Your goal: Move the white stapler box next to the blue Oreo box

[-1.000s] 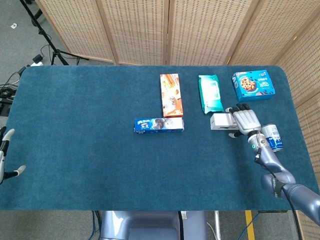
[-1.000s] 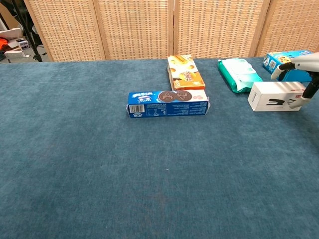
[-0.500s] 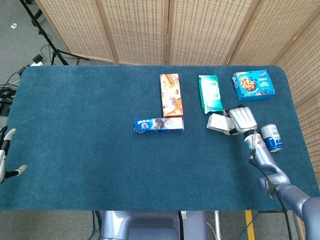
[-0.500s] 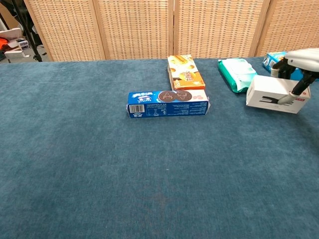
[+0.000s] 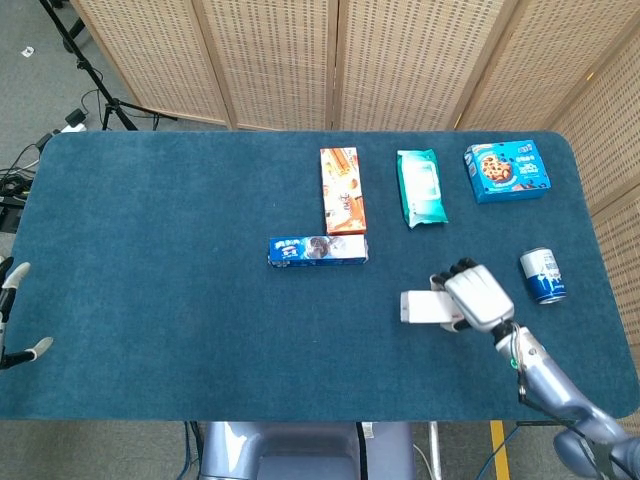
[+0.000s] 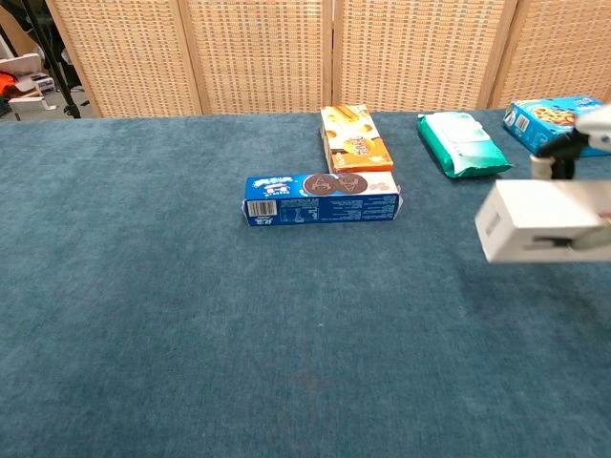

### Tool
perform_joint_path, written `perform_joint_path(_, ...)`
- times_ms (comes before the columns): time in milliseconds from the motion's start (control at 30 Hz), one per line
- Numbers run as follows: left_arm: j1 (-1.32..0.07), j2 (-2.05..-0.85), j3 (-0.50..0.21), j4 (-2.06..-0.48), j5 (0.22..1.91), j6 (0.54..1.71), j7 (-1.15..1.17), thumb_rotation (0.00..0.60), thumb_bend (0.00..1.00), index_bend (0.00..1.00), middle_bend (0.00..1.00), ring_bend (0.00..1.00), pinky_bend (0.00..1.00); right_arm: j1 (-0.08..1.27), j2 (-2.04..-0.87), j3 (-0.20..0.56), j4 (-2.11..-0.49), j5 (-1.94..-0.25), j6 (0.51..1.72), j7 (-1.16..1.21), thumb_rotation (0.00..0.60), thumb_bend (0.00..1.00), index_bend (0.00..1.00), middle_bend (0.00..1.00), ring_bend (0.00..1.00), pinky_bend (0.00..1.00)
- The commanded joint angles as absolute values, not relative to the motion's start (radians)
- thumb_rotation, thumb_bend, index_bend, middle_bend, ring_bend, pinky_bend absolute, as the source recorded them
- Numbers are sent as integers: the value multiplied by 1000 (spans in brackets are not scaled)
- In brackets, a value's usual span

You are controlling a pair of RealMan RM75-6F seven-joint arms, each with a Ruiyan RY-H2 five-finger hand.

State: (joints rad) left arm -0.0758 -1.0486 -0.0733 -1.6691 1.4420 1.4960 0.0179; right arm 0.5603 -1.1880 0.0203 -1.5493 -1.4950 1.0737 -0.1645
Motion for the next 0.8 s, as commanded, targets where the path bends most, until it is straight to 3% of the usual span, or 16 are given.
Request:
perform_joint_path(33,-73,-1045,-69,-1669,1449,1499,12,600,0,0,0,0,0,517,-1177,-11,-1609,-1477,1086,-247,600,334,509,573,427,295)
perform_joint_path(233,-74,-1047,-67,-1669,1449,1496,20,600,0,0,0,0,0,503,-1253,23,-1622,-1343,1074,-383,600,358,509,573,429,298)
perform_joint_path(533,-81,-1054,-70,-1667,1435,1481,33,600,0,0,0,0,0,532,-1286,42,-1589,-1298,1028,-442,600,348,509,563,429,298)
perform_joint_path(600,-80,-1053,-70,-1668,1434,1482,33,600,0,0,0,0,0,541,-1294,42,-1583,-1279,1002,-452,600,244,462,463,379,278)
perform_joint_path(667,-79,-1052,-71,-1668,1431,1483,30,600,0,0,0,0,0,550,-1280,45,-1613,-1237,961,-443,600,52,227,152,138,176)
perform_joint_path(700,-78,-1051,-71,-1668,1431,1483,28,600,0,0,0,0,0,551,-1273,49,-1628,-1225,959,-444,600,3,105,37,36,119)
perform_joint_path(800,-79,-1050,-72,-1667,1430,1481,25,600,0,0,0,0,0,546,-1251,59,-1680,-1225,991,-456,600,0,8,0,0,60)
